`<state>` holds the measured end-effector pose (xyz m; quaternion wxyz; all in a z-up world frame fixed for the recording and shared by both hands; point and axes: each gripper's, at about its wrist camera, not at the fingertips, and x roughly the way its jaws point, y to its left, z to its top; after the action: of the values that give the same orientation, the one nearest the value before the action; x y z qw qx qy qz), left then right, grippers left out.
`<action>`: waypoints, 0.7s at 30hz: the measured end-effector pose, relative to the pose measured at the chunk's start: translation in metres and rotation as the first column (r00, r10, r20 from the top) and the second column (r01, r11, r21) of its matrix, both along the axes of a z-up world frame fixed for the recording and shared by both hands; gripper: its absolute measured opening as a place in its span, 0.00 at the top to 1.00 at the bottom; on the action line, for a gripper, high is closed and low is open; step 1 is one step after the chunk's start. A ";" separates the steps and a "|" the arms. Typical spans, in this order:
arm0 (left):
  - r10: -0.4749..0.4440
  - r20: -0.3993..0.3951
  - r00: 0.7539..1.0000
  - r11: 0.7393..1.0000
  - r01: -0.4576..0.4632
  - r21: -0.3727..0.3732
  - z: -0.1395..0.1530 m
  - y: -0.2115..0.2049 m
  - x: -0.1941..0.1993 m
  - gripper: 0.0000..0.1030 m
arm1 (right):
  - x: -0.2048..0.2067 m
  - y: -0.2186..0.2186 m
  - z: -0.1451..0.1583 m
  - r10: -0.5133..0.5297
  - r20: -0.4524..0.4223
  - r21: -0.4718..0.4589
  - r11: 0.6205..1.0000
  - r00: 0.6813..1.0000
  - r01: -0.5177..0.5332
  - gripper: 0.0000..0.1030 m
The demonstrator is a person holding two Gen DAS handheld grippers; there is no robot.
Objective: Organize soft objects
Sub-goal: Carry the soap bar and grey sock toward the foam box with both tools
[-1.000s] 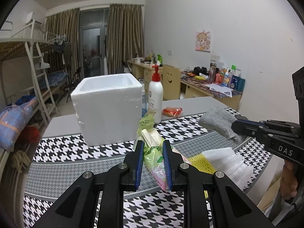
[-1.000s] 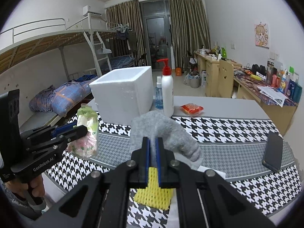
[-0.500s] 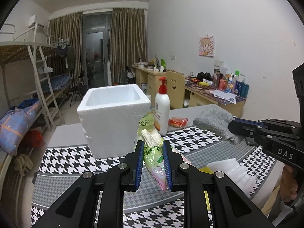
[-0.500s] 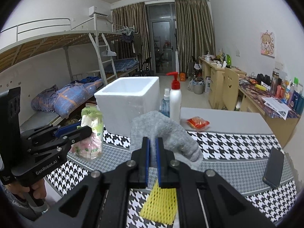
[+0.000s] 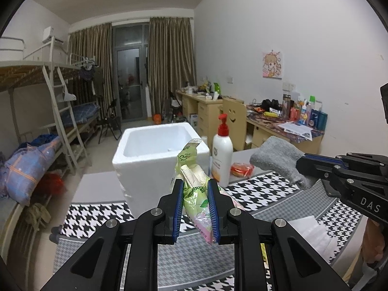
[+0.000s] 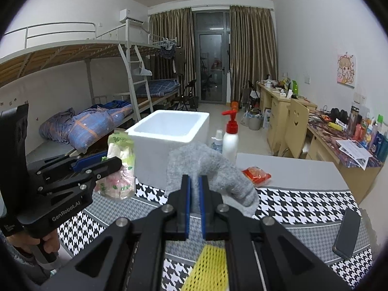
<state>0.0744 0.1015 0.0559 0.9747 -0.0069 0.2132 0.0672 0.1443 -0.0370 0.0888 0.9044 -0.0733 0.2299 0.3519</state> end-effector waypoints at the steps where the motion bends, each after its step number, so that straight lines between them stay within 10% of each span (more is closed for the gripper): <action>1: 0.005 0.004 1.000 1.000 -0.005 0.002 0.001 0.002 0.001 0.79 | 0.002 0.002 0.001 0.000 -0.001 -0.001 1.000 1.000 0.000 0.91; 21: 0.054 0.051 0.997 0.997 -0.056 0.046 0.026 0.022 0.031 0.79 | 0.021 0.034 0.031 0.025 0.021 0.008 1.000 0.999 -0.025 0.91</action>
<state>0.1055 0.1232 0.0819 0.9773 0.0088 0.1872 0.0987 0.1656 -0.0032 0.1193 0.9025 -0.0760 0.2181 0.3635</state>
